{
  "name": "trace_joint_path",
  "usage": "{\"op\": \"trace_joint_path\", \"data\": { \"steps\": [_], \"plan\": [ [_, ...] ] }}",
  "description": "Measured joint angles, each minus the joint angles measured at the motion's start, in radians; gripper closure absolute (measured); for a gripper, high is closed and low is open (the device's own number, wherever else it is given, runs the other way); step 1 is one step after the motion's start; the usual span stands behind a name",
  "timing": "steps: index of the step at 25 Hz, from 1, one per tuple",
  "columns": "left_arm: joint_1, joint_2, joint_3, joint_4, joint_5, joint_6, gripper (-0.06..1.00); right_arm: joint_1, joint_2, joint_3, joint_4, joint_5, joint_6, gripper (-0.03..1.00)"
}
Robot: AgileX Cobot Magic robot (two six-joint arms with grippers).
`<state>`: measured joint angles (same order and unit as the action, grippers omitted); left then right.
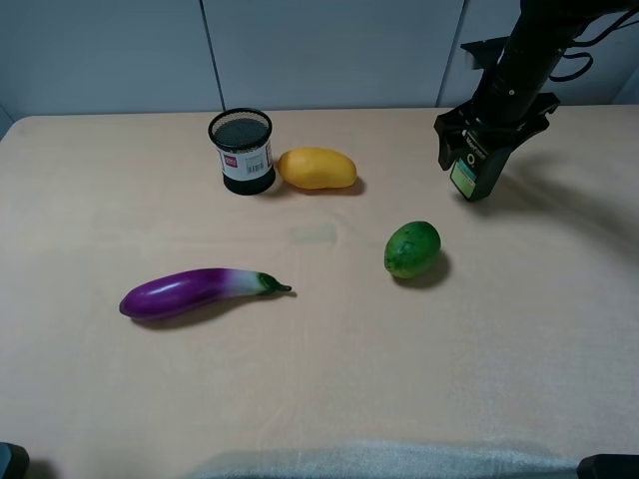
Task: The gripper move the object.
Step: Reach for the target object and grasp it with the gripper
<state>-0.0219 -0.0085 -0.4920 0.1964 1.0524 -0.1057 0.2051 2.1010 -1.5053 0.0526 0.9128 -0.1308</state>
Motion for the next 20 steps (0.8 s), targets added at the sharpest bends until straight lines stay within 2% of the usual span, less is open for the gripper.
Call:
{"op": "trace_joint_path", "data": {
  "steps": [13, 15, 20],
  "plan": [
    [0.000, 0.000, 0.001, 0.000, 0.000, 0.000, 0.15, 0.000, 0.001, 0.000, 0.000, 0.001, -0.002, 0.29],
    [0.000, 0.000, 0.001, 0.000, 0.000, 0.000, 0.15, 0.000, 0.001, 0.000, -0.001, 0.001, -0.012, 0.34],
    [0.000, 0.000, 0.001, 0.000, 0.000, 0.000, 0.15, 0.000, 0.001, 0.000, -0.032, 0.000, -0.018, 0.56]
  ]
}}
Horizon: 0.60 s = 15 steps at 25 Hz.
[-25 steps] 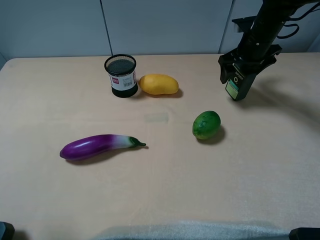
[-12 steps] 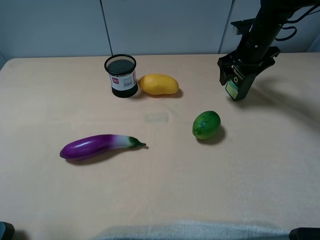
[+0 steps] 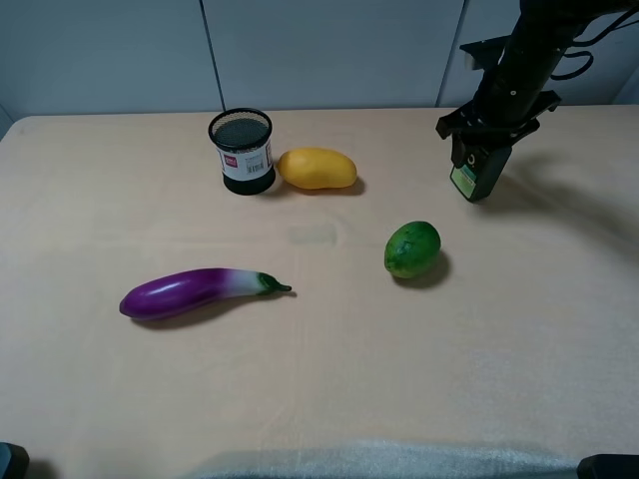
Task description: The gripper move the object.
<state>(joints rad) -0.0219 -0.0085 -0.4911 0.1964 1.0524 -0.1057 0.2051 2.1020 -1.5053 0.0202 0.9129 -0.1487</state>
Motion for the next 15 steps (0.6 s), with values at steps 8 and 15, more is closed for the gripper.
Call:
{"op": "trace_joint_path", "data": {
  "steps": [8, 15],
  "plan": [
    [0.000, 0.000, 0.000, 0.000, 0.000, 0.000, 0.15, 0.000, 0.000, -0.002, -0.020, -0.004, 0.000, 0.67],
    [0.000, 0.000, 0.000, 0.000, 0.000, 0.000, 0.15, 0.000, 0.000, -0.002, -0.020, -0.005, 0.000, 0.67]
  ]
}}
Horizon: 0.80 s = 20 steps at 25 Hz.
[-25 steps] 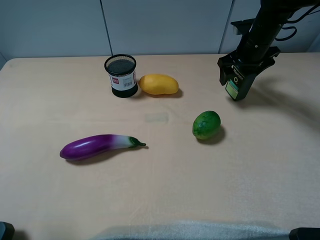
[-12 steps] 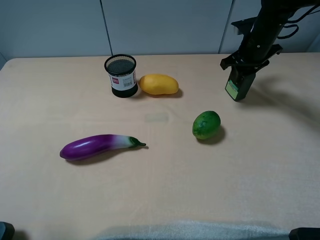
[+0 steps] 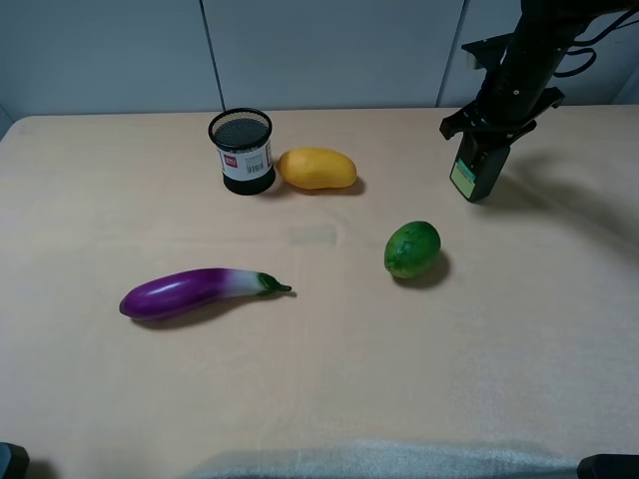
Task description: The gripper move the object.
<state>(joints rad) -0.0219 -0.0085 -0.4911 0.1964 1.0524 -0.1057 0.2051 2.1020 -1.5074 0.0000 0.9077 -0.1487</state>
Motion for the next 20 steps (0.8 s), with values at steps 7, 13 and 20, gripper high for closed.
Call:
{"op": "trace_joint_path", "data": {
  "steps": [7, 13, 20],
  "plan": [
    [0.000, 0.000, 0.000, 0.000, 0.000, 0.000, 0.15, 0.000, -0.006, -0.002, -0.009, 0.005, 0.000, 0.67],
    [0.000, 0.000, 0.000, 0.000, 0.000, 0.000, 0.15, 0.004, -0.010, -0.092, -0.043, 0.093, 0.000, 0.67],
    [0.000, 0.000, 0.000, 0.000, 0.000, 0.000, 0.15, 0.085, -0.010, -0.225, -0.065, 0.210, 0.000, 0.67]
  ]
}}
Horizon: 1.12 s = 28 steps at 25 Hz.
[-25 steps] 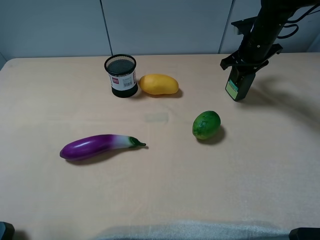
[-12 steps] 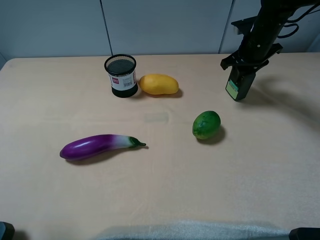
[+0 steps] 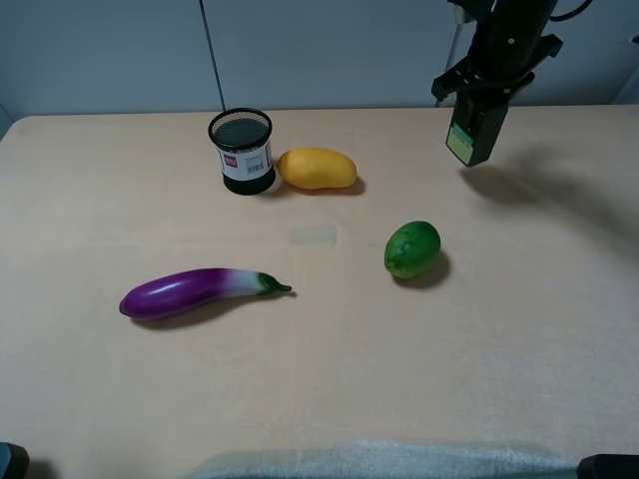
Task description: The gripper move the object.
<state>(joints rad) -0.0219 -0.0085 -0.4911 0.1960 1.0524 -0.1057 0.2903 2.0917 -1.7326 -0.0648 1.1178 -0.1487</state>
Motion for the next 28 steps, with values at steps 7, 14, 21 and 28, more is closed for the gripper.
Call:
{"op": "trace_joint_path", "data": {
  "steps": [7, 14, 21, 28],
  "plan": [
    [0.000, 0.000, 0.000, 0.000, 0.000, 0.000, 0.15, 0.102, -0.005, -0.150, -0.002, 0.095, 0.011, 0.67],
    [0.000, 0.000, 0.000, 0.000, 0.000, 0.000, 0.15, 0.227, -0.042, -0.163, -0.004, 0.110, 0.025, 0.67],
    [0.000, 0.000, 0.000, 0.000, 0.000, 0.000, 0.15, 0.389, -0.047, -0.163, -0.003, 0.111, 0.049, 0.67],
    [0.000, 0.000, 0.000, 0.000, 0.000, 0.000, 0.15, 0.500, -0.047, -0.163, 0.001, 0.111, 0.067, 0.67]
  ]
}}
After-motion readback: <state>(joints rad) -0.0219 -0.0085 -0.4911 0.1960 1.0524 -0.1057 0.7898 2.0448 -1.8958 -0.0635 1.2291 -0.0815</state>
